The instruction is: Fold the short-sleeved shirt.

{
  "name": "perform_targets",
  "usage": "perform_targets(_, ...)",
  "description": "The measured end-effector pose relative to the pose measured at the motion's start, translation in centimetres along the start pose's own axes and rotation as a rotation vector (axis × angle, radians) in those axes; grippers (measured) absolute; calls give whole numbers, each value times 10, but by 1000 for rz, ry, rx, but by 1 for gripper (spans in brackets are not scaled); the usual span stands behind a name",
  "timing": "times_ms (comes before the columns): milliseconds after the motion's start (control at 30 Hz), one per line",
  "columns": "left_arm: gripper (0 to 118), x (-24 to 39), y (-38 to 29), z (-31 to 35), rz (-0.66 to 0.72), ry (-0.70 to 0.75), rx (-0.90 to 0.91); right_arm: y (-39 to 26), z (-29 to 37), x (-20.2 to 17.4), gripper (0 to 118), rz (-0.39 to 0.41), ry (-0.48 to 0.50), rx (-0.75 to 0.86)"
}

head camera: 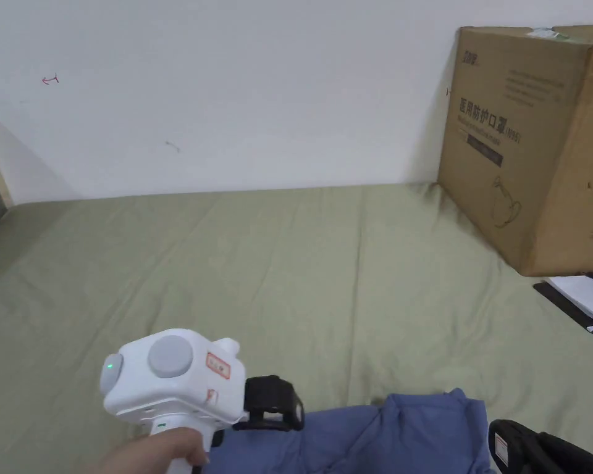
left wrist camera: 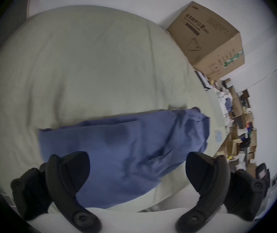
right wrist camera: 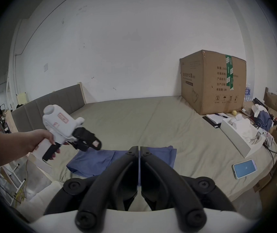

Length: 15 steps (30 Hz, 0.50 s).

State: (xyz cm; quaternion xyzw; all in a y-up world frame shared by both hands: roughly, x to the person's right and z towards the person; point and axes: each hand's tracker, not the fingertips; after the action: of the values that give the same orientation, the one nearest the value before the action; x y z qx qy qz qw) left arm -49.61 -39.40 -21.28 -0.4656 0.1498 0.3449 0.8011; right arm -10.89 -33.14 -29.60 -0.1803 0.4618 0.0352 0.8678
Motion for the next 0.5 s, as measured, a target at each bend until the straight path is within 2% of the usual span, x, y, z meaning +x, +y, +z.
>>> perform_targets(33,79,-6,-4,6,-27,34,22,-2,-1,2,3,-12,4,-4)
perform_targets(100,5,-13,-10,9,-97,126,72,-5,-4,3,3,-24,13,-11)
perform_targets(167,1,-17,-18,-1,-134,226,69,-7,-7,2,3,-19,20,-19)
perform_targets(267,1,-9,-17,-31,-114,124,-31,-9,-12,0,3,11,35,-31)
perform_targets(367,1,16,-18,-65,-134,97,-72,-8,-13,0,3,11,45,-47)
perform_targets(500,1,54,-25,-87,-265,221,-86,-10,-12,-3,3,73,23,-60)
